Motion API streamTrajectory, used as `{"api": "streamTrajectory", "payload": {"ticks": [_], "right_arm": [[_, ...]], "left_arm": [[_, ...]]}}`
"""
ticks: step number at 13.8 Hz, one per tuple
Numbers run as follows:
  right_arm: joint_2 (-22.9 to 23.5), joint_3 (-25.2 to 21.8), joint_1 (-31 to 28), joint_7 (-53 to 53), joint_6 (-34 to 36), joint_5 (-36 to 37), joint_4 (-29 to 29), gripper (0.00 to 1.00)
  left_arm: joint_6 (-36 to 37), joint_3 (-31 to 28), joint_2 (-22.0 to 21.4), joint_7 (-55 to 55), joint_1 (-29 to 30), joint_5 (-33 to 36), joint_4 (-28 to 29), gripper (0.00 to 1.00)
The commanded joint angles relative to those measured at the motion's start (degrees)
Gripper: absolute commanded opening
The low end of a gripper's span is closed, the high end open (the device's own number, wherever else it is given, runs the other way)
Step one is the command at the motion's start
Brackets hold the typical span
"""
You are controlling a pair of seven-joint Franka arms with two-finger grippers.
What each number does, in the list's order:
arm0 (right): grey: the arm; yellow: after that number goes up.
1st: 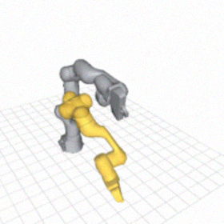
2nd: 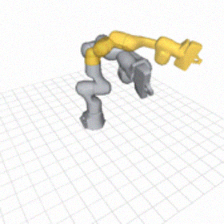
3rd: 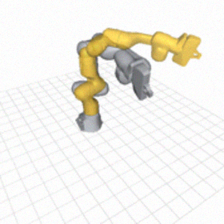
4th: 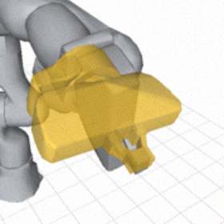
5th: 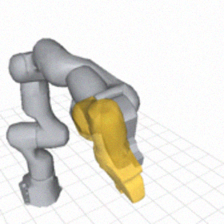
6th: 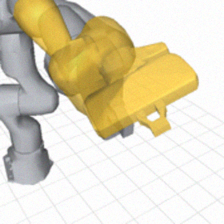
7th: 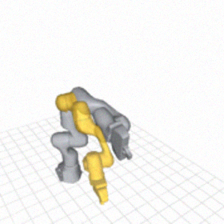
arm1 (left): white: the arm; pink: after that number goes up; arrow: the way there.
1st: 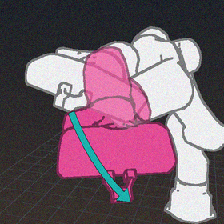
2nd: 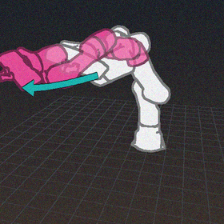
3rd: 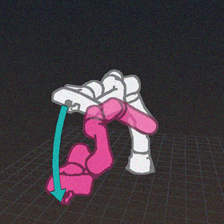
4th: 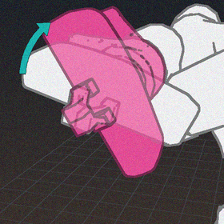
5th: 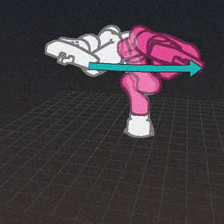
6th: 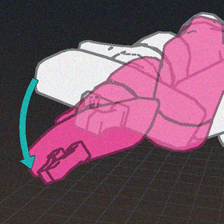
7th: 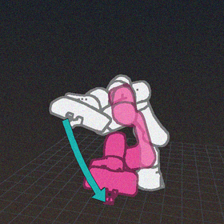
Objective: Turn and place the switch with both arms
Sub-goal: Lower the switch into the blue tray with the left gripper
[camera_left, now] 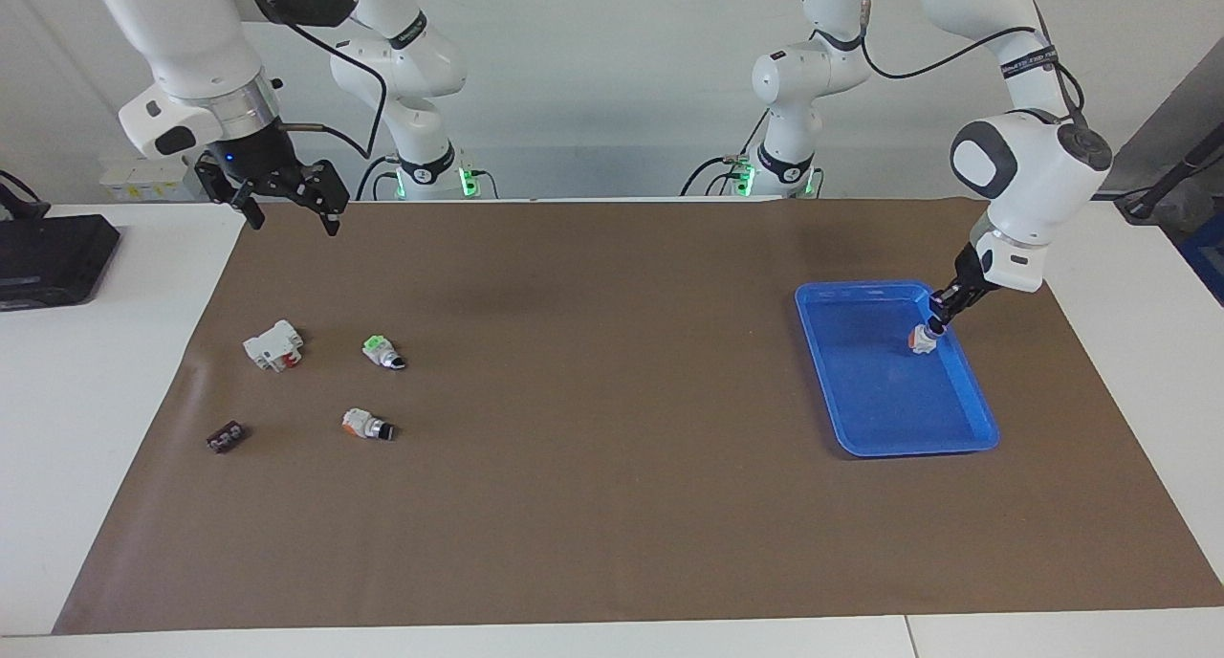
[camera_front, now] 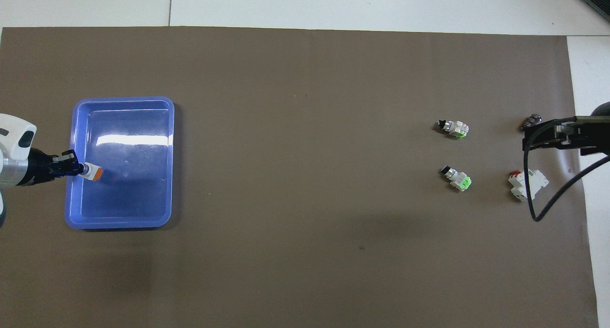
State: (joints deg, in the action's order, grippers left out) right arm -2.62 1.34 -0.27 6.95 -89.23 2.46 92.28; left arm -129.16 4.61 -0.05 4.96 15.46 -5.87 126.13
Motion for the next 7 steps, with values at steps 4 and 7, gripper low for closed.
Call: {"api": "streamTrajectory", "payload": {"ticks": [4, 7], "right_arm": [[0.25, -5.38, 5.19, -1.85, 3.52, 0.0, -2.45, 1.0], [-0.28, -5.2, 5.28, -2.55, 3.53, -0.44, -2.1, 1.0]], "left_arm": [[0.22, 0.57, -0.92, -4.61, 0.71, 0.95, -1.05, 0.73], [6.87, 0.66, 1.71, -4.61, -0.34, 1.04, -9.37, 0.76]]}}
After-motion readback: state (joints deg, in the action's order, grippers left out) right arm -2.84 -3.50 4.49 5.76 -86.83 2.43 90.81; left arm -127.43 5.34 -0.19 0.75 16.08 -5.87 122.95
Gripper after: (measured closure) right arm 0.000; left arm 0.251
